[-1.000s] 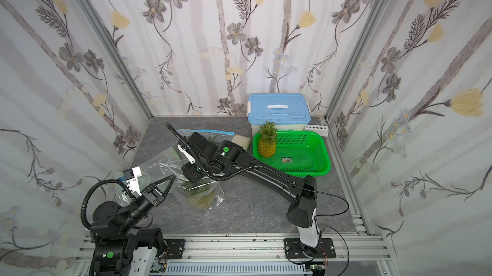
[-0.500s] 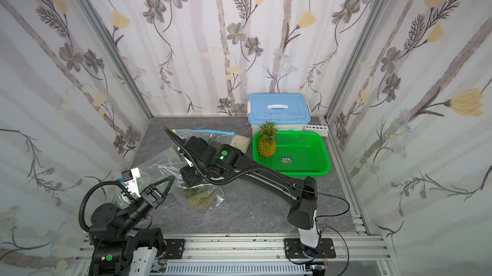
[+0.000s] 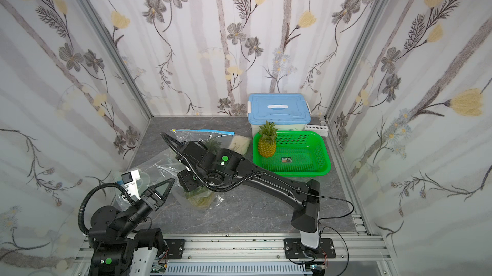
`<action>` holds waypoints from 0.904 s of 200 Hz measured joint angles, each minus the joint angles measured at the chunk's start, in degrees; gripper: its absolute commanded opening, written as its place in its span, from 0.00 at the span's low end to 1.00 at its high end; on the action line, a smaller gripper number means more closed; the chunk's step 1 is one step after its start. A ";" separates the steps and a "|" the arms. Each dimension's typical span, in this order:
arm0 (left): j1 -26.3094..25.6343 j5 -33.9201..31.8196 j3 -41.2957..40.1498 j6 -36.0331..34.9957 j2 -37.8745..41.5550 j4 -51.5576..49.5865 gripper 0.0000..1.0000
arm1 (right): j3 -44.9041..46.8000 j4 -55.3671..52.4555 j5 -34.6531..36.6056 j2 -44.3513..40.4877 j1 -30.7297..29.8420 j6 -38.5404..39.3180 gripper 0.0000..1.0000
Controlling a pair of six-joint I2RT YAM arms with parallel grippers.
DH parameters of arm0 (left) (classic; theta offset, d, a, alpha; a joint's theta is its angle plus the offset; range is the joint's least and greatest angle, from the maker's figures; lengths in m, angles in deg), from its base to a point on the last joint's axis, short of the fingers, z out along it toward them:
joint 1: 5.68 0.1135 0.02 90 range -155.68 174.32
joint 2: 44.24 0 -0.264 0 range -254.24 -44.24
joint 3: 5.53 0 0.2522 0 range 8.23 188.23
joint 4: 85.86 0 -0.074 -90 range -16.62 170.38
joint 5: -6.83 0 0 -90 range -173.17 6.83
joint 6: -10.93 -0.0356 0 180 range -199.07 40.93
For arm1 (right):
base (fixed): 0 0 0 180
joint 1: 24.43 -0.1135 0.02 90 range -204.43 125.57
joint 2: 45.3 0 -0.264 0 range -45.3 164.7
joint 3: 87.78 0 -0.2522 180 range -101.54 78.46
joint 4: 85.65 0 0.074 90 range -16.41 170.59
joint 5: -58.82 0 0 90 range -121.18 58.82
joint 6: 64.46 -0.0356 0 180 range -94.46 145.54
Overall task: Open the zip-top bag and take out the pineapple
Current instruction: Open the zipper of the food storage bag at the center of the board.
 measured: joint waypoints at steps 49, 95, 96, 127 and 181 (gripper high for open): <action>0.00 -2.36 2.67 -2.47 0.83 -3.48 0.44 | 0.00 1.73 -1.46 -0.63 -0.04 -0.04 0.25; 0.00 -3.76 4.20 -4.39 0.83 -5.90 0.44 | 0.00 3.28 -2.69 1.27 0.68 0.52 0.23; 0.00 -3.78 4.20 -4.42 0.83 -5.95 0.44 | 0.00 3.30 -2.73 1.31 0.70 0.59 0.23; 0.00 -4.22 4.20 -4.63 0.83 -6.51 0.44 | 0.00 3.91 -3.43 2.19 1.46 1.31 0.24; 0.00 -4.50 4.17 -5.11 0.72 -6.56 0.44 | -0.11 5.09 -5.70 3.87 3.67 1.70 0.27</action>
